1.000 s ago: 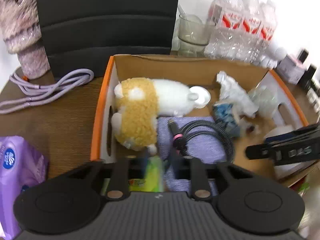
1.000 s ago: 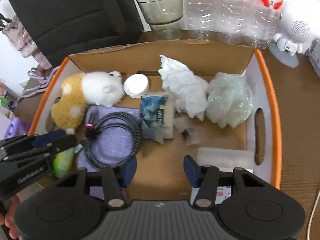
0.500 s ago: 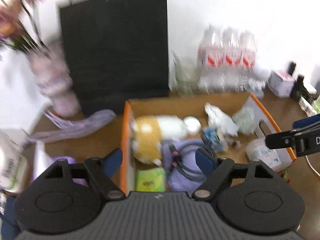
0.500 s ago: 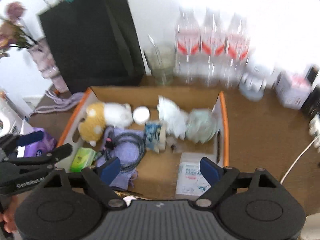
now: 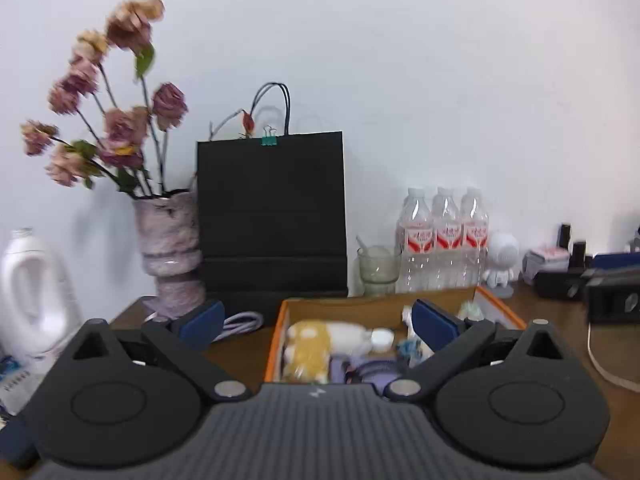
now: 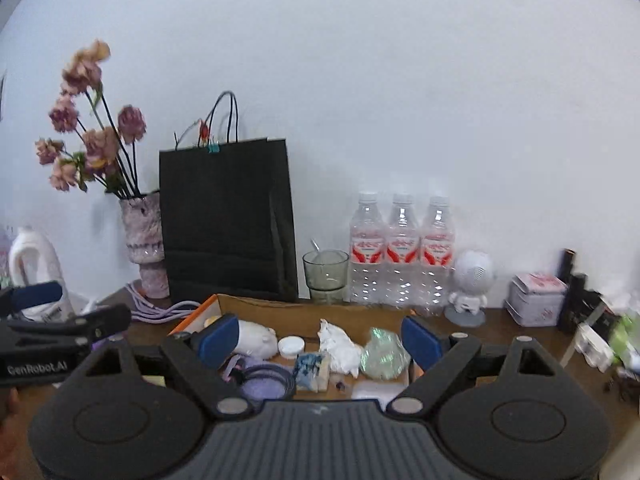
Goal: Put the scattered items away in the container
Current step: 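Withdraw both tools from the box back over the desk, then grasp a clear packet with the left gripper while the right grasps a clear packet with dark bead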
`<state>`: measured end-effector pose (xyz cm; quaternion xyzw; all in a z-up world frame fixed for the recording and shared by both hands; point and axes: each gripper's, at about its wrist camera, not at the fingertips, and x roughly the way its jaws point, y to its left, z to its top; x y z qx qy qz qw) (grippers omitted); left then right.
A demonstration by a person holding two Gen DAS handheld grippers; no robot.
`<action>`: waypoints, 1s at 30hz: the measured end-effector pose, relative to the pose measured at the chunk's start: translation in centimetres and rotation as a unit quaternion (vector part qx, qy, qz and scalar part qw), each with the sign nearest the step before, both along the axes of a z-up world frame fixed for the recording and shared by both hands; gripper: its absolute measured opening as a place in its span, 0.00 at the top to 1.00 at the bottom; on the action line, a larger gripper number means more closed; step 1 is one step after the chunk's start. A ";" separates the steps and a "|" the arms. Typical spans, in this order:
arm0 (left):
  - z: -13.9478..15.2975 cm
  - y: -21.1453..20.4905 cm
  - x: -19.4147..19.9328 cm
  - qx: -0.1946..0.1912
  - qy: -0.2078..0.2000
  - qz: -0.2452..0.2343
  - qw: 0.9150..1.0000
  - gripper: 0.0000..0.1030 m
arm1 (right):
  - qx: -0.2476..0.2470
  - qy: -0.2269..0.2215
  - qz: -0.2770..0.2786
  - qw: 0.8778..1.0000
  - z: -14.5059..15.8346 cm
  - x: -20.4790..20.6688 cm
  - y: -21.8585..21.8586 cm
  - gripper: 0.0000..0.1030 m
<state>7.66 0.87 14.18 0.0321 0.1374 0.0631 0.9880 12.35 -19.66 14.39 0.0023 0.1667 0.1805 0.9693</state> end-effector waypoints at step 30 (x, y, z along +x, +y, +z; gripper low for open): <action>-11.1 -0.5 2.3 -0.029 0.155 -0.152 0.976 0.40 | 0.016 0.112 0.045 0.993 -10.9 0.2 1.7 0.47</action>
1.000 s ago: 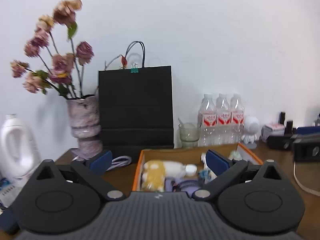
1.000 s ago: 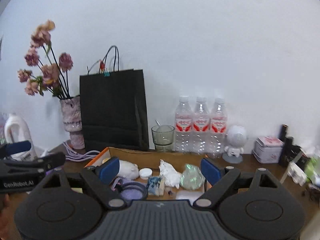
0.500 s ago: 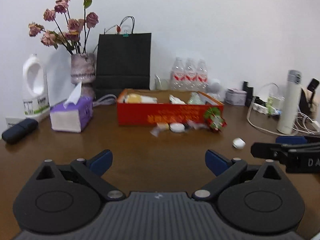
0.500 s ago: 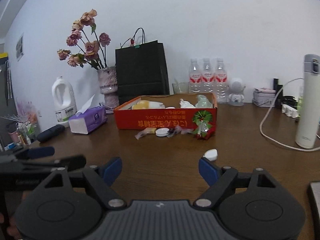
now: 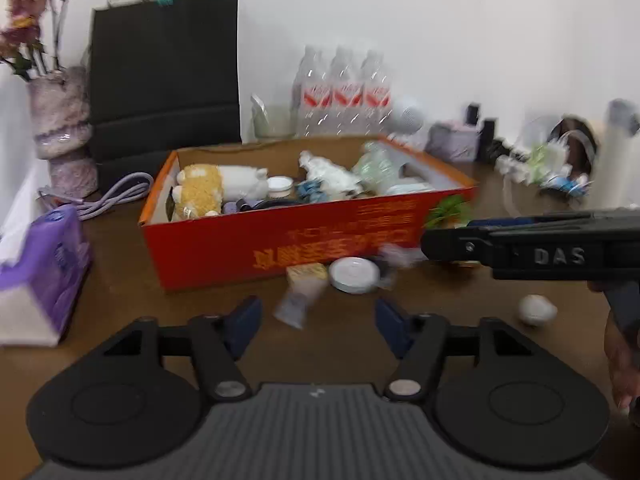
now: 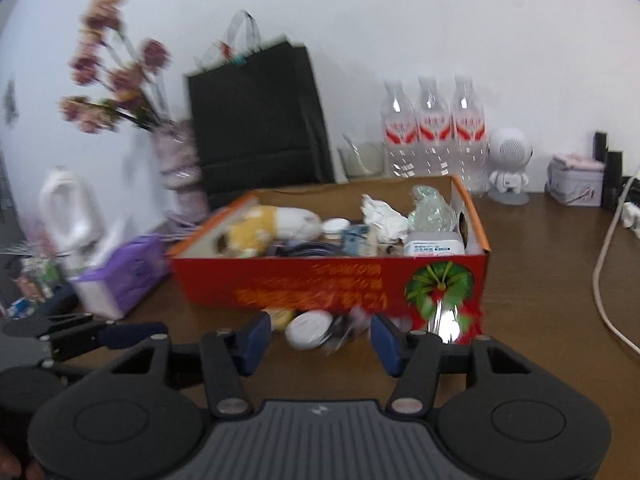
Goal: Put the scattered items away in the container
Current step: 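Grasp a clear packet with the left gripper while the right grasps a clear packet with dark bead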
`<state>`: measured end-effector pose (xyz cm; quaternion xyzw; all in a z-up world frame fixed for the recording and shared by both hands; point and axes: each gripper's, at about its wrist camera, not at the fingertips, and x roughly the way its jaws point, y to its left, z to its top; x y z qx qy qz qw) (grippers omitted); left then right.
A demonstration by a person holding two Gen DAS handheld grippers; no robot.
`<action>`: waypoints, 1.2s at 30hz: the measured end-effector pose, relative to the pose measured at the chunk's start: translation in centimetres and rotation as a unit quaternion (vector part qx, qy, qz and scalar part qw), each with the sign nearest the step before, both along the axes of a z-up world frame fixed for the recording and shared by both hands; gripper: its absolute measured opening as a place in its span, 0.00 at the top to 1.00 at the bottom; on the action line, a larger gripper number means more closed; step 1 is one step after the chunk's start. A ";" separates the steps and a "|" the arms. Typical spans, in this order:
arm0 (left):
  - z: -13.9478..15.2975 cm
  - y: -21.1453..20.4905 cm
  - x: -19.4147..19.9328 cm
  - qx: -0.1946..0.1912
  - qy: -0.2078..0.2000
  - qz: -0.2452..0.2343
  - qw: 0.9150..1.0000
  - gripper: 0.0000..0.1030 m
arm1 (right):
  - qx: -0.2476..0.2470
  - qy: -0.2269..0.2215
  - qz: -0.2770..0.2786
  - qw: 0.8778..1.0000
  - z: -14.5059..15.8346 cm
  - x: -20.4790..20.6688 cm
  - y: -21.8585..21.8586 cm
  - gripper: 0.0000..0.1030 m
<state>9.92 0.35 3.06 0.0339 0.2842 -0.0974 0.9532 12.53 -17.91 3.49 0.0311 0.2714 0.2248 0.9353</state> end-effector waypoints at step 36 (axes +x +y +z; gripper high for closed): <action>-2.2 -1.7 -12.5 -0.008 0.058 0.048 0.997 0.43 | -0.066 0.076 0.061 0.993 -2.6 -12.9 -1.6 0.62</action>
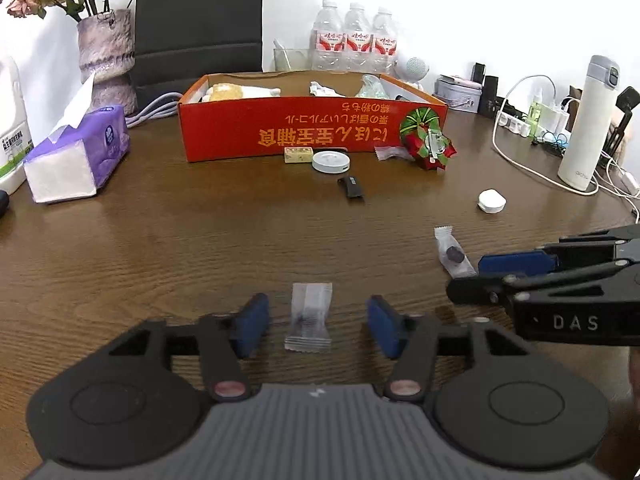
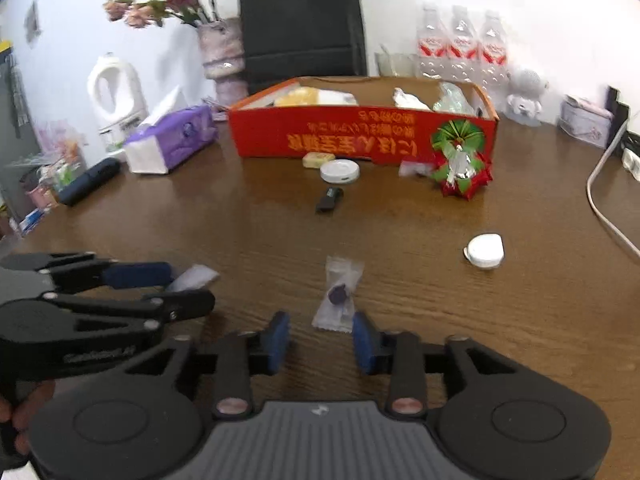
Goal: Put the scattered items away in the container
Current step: 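Grasp a clear packet with the left gripper while the right grasps a clear packet with dark bead, then carry both clear packets into the box and release them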
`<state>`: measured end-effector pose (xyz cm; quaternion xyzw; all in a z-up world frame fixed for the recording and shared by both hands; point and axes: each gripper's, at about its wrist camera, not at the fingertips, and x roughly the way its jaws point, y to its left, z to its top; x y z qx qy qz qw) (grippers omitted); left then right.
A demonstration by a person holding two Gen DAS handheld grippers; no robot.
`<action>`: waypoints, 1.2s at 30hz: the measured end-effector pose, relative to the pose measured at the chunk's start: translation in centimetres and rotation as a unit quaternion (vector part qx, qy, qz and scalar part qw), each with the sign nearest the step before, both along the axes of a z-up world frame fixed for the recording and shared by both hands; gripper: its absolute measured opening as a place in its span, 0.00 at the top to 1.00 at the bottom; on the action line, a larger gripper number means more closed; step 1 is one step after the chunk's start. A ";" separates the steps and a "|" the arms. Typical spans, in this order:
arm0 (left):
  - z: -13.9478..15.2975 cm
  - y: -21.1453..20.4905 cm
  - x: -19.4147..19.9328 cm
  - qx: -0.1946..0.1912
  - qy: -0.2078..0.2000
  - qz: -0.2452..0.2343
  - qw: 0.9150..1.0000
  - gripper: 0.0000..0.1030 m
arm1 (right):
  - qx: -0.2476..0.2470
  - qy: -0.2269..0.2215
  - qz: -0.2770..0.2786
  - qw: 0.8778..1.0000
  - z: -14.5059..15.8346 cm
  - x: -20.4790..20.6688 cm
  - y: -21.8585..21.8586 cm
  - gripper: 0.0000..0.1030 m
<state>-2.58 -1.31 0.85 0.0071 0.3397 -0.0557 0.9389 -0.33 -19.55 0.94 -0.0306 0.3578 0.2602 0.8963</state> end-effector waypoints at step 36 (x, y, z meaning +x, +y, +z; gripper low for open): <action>4.3 -3.8 -11.3 -0.029 -0.261 0.025 0.965 0.85 | 0.068 -0.291 -0.079 0.951 4.9 -11.9 -2.7 0.87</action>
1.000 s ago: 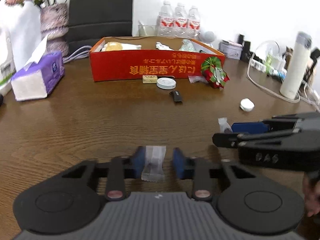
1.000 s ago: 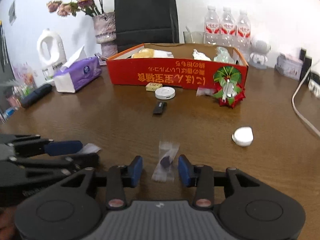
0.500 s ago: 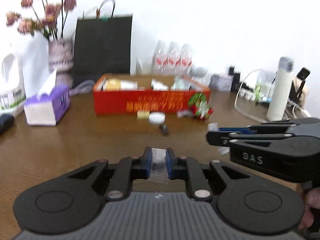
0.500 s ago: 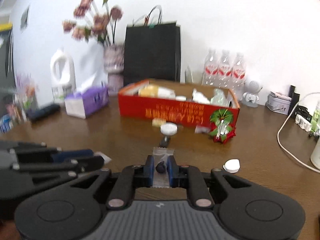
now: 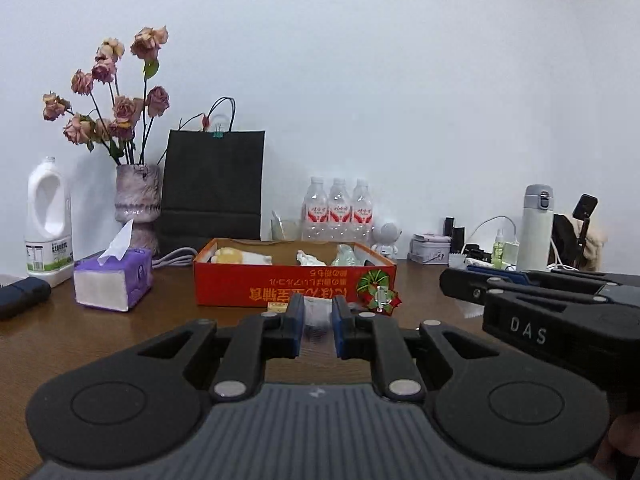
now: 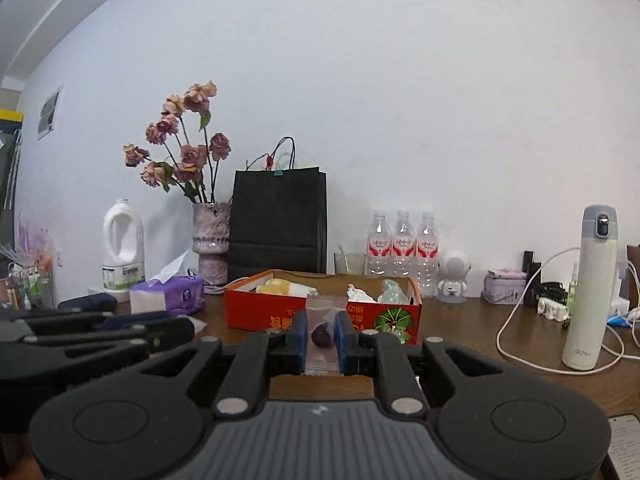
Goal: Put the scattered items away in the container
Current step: 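Carry both clear packets into the box and release them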
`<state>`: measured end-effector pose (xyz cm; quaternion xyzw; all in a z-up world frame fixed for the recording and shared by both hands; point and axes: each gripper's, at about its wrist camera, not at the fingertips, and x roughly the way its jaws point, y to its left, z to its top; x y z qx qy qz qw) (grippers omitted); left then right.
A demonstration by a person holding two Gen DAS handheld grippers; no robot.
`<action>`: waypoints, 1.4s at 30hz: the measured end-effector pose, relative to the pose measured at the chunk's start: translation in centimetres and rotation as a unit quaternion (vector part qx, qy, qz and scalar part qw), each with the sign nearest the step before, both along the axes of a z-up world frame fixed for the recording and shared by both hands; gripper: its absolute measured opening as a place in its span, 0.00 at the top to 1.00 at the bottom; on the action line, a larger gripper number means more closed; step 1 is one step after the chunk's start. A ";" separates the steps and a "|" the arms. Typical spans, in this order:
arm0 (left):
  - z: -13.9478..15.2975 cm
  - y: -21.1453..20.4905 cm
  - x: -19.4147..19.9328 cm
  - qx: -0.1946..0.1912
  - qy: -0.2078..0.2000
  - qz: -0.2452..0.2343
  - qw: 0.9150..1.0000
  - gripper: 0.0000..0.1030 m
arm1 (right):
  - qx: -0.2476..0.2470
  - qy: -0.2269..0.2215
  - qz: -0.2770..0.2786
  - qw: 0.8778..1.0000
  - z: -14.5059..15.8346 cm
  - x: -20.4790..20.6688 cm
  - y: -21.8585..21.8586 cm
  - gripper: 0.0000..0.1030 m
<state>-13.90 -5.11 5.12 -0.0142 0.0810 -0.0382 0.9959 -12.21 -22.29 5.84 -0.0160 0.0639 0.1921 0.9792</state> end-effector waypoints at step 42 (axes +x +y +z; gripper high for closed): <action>4.4 8.1 45.5 -0.051 0.362 0.007 0.931 0.45 | -0.098 0.428 -0.044 0.898 3.3 49.4 8.0 0.64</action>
